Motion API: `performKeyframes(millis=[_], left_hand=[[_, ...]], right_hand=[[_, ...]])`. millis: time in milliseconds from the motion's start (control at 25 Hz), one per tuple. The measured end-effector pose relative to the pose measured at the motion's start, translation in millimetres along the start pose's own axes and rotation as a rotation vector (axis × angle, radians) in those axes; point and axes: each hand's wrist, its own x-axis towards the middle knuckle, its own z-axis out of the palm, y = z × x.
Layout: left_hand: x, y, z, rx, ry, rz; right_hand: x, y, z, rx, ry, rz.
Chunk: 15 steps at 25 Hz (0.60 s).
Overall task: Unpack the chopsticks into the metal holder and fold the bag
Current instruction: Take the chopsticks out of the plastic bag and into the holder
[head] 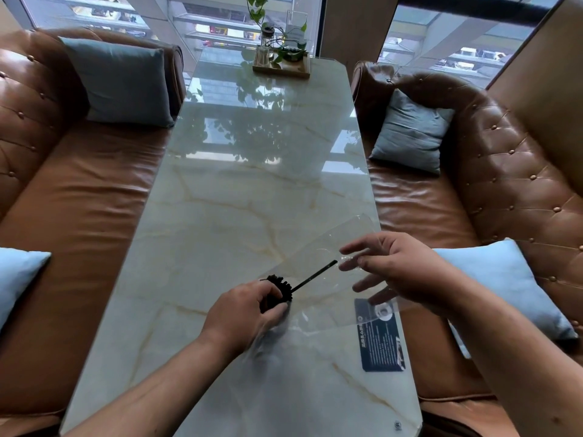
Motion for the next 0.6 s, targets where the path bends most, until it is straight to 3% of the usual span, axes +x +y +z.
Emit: performKeyframes(millis=[360, 600], left_hand=[[15.4, 16.2, 8.8, 0.045, 0.146, 0.115], [27.5, 32.5, 11.7, 0.006, 0.105, 0.136]], right_hand=[[-12.6, -12.8, -3.8, 0.012, -0.031, -0.018], [-13.1, -15.6, -0.9, 0.011, -0.032, -0.018]])
